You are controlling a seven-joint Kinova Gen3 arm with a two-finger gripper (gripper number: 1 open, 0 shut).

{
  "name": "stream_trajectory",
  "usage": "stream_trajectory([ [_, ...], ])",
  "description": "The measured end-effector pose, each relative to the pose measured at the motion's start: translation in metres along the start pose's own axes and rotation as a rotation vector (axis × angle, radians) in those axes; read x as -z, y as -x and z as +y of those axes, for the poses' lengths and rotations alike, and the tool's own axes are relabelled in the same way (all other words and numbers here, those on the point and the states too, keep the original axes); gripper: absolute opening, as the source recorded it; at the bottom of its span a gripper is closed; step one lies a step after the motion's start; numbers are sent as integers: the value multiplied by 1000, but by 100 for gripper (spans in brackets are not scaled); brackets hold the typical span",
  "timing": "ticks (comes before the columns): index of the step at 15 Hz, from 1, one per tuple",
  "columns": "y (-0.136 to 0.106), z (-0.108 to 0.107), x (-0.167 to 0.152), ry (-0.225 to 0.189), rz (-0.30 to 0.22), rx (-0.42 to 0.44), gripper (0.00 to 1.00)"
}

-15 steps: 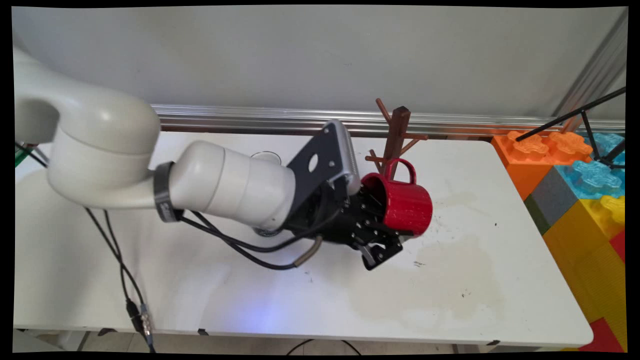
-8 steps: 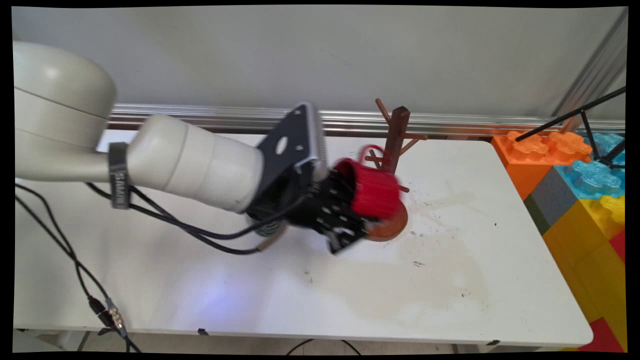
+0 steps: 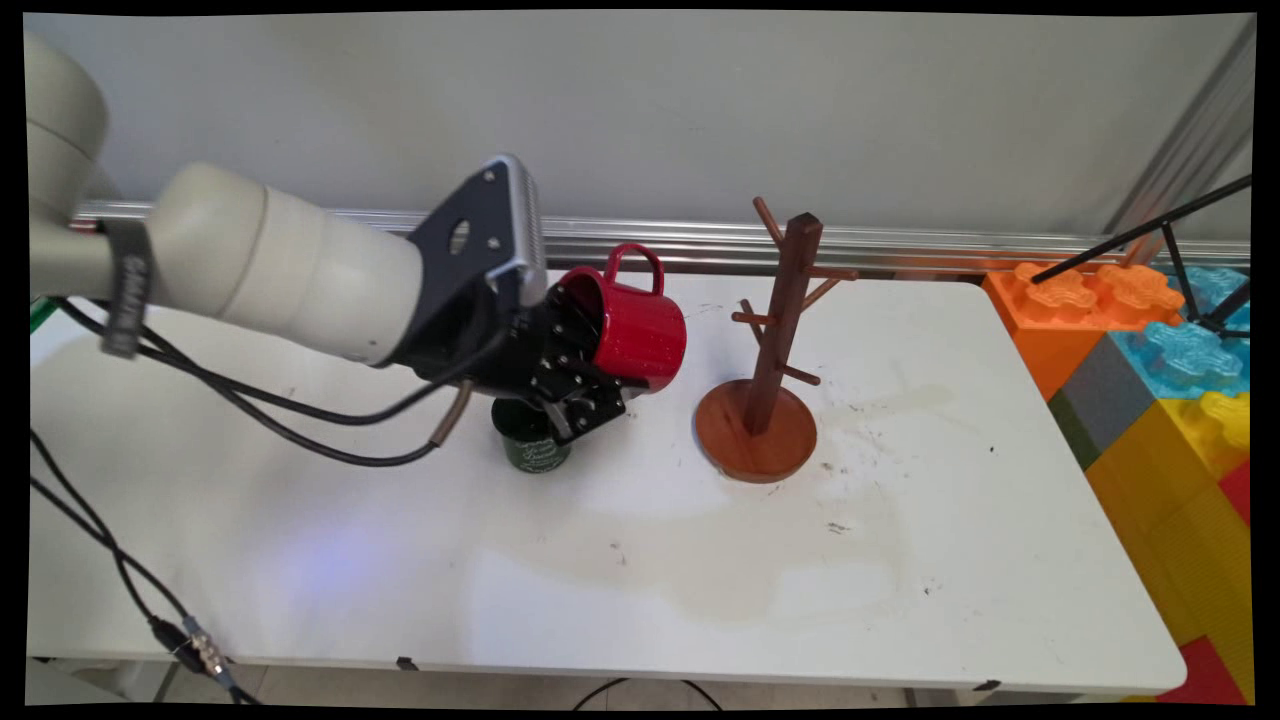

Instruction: Place the picked object on the table

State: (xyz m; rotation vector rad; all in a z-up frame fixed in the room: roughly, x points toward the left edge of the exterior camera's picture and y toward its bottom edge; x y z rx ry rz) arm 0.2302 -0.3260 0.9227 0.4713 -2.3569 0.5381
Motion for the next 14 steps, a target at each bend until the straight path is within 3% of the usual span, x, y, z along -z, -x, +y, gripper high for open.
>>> stream_trajectory([
  [6,-4,-2,15,99,5,-77,0],
  [14,1,-2,29,166,-87,-180,0],
])
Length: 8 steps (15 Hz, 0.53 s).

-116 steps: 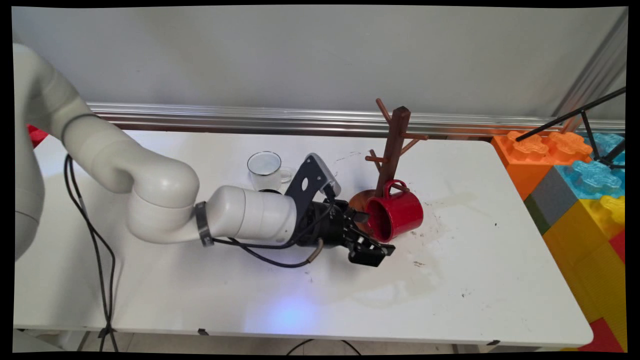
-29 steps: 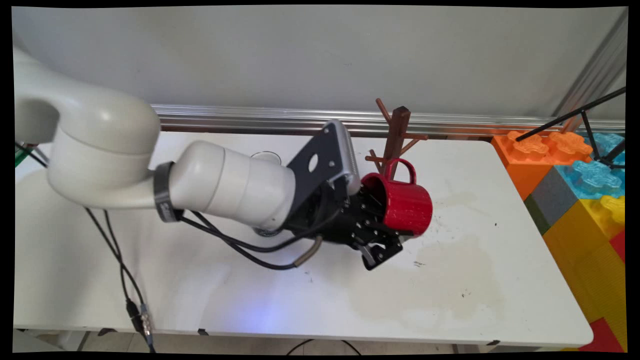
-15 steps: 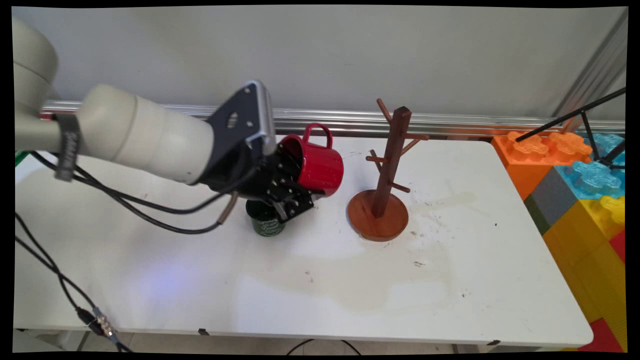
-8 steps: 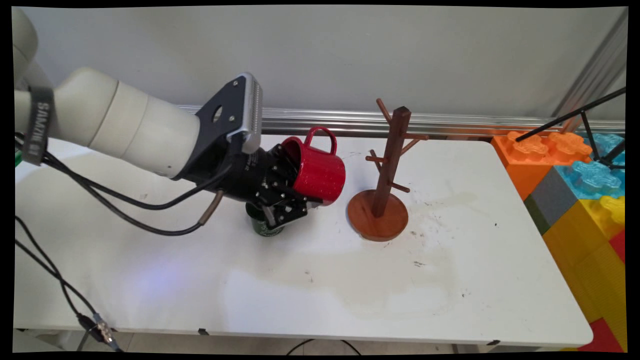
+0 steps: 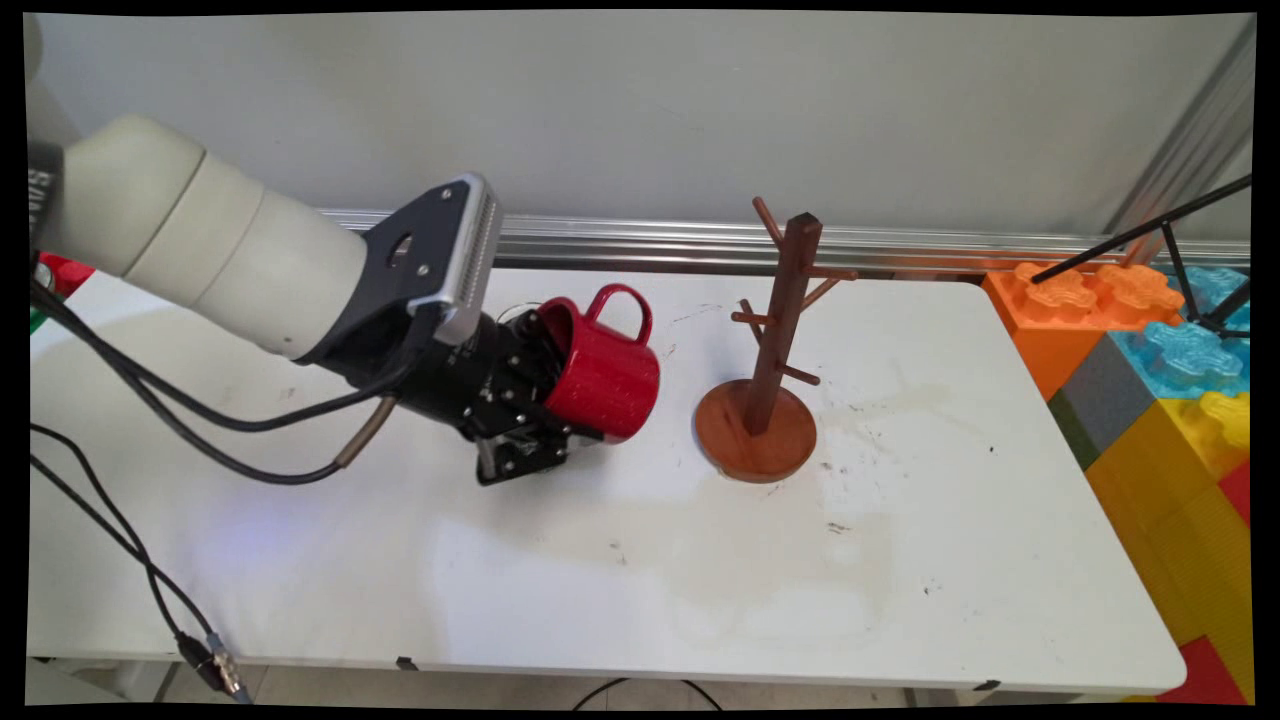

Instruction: Place the picked object on the table

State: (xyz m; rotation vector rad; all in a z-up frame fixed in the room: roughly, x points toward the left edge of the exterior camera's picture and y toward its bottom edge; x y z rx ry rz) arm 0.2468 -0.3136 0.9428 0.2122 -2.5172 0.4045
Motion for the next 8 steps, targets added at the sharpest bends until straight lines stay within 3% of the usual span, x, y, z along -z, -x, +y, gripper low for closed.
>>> stream_trajectory([
  [2,3,1,0,11,-29,-16,0],
  [8,19,2,-14,43,-182,-77,0],
])
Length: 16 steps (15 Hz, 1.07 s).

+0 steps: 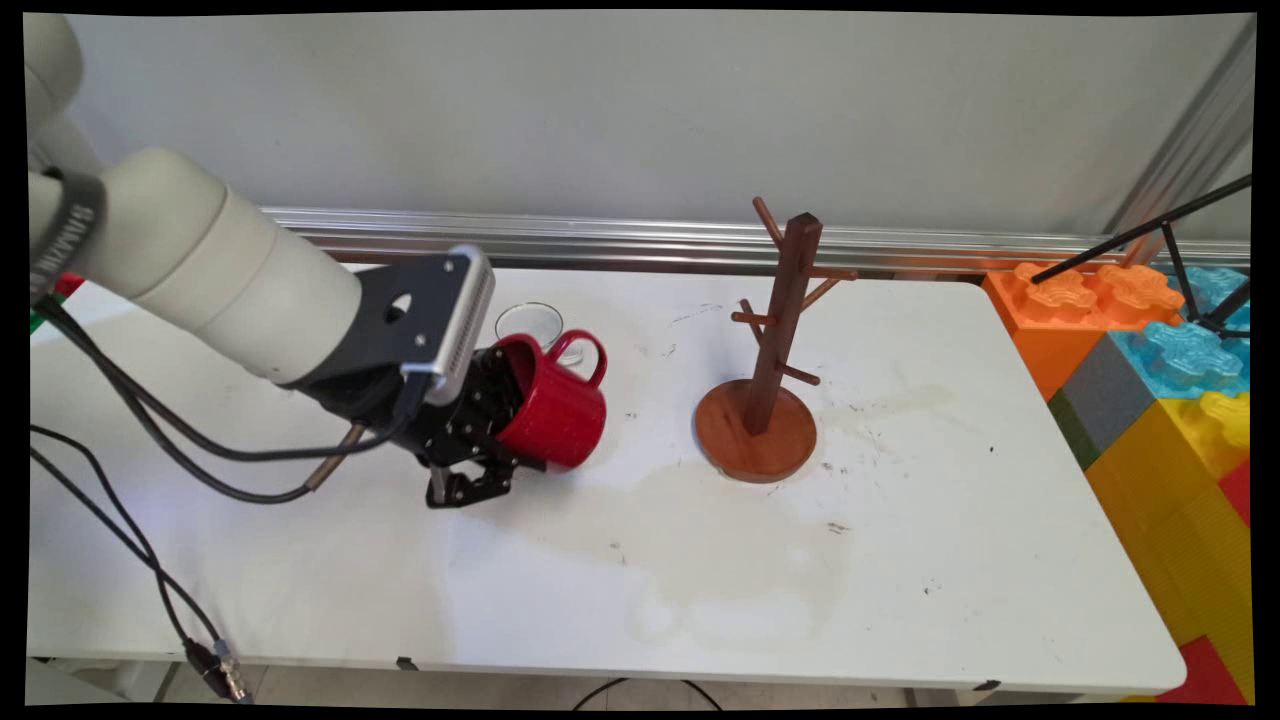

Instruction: Place the picked object on the table

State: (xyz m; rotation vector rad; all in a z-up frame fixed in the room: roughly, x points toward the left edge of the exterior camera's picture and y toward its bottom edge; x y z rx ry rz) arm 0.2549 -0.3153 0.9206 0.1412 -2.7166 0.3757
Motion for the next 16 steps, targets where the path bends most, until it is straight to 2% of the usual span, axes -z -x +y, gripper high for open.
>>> stream_trajectory([
  [6,10,8,-34,56,-131,-54,0],
  [10,17,10,-56,79,-182,-91,0],
  [16,24,11,-87,106,-227,-150,0],
])
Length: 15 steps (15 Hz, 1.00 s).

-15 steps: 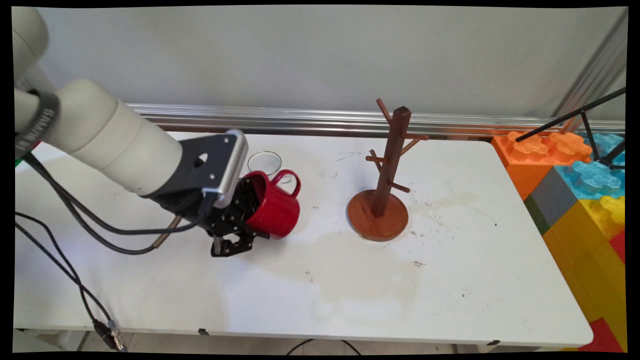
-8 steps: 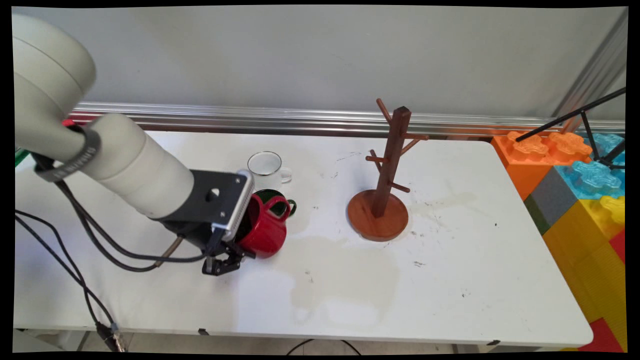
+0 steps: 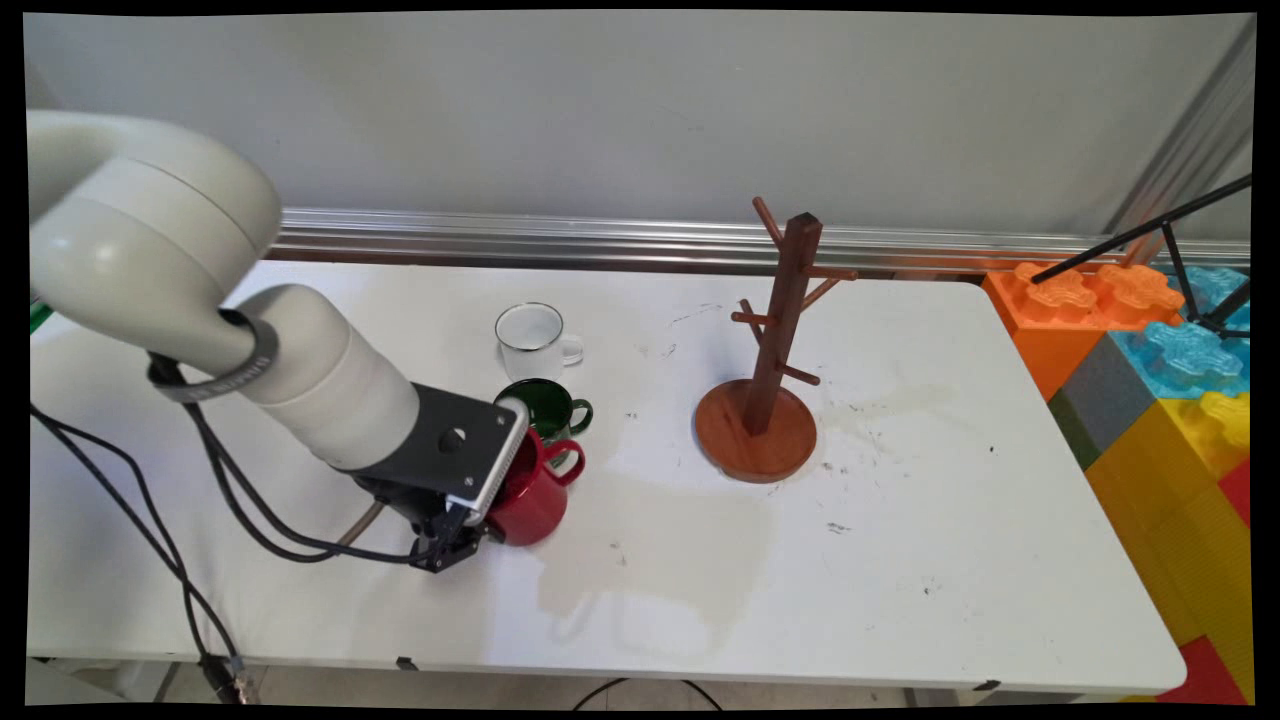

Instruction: Place the picked object on the table

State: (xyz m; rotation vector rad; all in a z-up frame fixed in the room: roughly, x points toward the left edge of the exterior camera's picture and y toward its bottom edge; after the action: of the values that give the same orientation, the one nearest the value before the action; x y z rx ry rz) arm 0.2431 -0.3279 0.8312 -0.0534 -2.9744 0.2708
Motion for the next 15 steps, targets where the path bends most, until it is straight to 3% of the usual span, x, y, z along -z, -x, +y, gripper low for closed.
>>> stream_trajectory([
  [8,-5,1,-30,20,-19,-50,0],
  [15,-10,-1,-42,11,-22,-77,0],
])
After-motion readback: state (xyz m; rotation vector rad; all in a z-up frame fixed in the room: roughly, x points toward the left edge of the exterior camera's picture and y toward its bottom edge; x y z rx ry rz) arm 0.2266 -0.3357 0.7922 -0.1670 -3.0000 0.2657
